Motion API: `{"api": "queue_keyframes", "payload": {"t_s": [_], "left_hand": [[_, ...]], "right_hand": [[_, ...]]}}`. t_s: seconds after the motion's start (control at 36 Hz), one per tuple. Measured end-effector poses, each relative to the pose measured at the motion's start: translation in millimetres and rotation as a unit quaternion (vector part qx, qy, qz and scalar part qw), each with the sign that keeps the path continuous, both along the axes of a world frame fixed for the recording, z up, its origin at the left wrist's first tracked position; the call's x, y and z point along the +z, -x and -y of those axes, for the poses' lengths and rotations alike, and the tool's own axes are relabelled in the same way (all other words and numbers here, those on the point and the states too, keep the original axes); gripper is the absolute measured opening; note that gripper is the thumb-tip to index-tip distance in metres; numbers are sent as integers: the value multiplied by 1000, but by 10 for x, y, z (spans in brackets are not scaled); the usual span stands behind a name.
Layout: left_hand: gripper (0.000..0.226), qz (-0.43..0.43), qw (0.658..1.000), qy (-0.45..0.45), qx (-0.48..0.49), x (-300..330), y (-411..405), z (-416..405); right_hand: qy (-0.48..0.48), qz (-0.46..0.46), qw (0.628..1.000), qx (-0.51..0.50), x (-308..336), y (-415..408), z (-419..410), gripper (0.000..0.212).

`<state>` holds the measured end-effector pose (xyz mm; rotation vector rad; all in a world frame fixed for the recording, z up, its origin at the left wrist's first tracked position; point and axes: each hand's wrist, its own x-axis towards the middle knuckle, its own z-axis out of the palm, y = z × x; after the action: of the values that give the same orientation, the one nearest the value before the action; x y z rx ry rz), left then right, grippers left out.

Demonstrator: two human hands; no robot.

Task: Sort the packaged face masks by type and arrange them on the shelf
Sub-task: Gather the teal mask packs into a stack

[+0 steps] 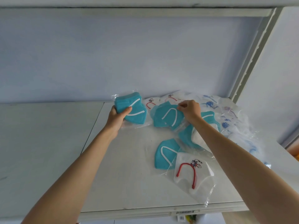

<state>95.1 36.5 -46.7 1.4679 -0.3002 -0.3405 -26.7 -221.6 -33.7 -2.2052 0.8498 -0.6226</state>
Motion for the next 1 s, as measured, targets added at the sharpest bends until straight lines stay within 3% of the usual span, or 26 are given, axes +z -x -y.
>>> {"api": "queue_keyframes", "payload": {"t_s": [0.17, 0.36, 0.47, 0.53, 0.61, 0.75, 0.83, 0.92, 1.0], "left_hand": [[40, 2, 1000, -3, 7, -22, 11, -24], [61, 9, 1000, -4, -6, -6, 32, -8], [51, 42, 999, -22, 1, 11, 17, 11], [29, 57, 998, -26, 1, 34, 16, 22], [24, 71, 997, -19, -21, 85, 47, 36], [11, 64, 990, -11, -125, 163, 182, 95], [15, 54, 984, -8, -170, 194, 261, 122], [31, 51, 977, -23, -204, 178, 300, 135], [31, 55, 979, -19, -195, 145, 323, 131]], "right_hand": [[-20, 79, 996, -28, 57, 45, 50, 22], [-59, 126, 990, 19, 172, 54, 100, 19], [-92, 140, 980, 107, 414, 105, 132, 22], [-82, 132, 975, 158, 594, 158, 119, 21], [-83, 106, 963, 234, 844, 200, 66, 16], [19, -81, 944, 319, 1003, 73, -271, 24], [101, -149, 933, 312, 958, -16, -431, 29], [113, -143, 932, 313, 877, -67, -502, 33], [125, -109, 940, 299, 740, -88, -511, 37]]}}
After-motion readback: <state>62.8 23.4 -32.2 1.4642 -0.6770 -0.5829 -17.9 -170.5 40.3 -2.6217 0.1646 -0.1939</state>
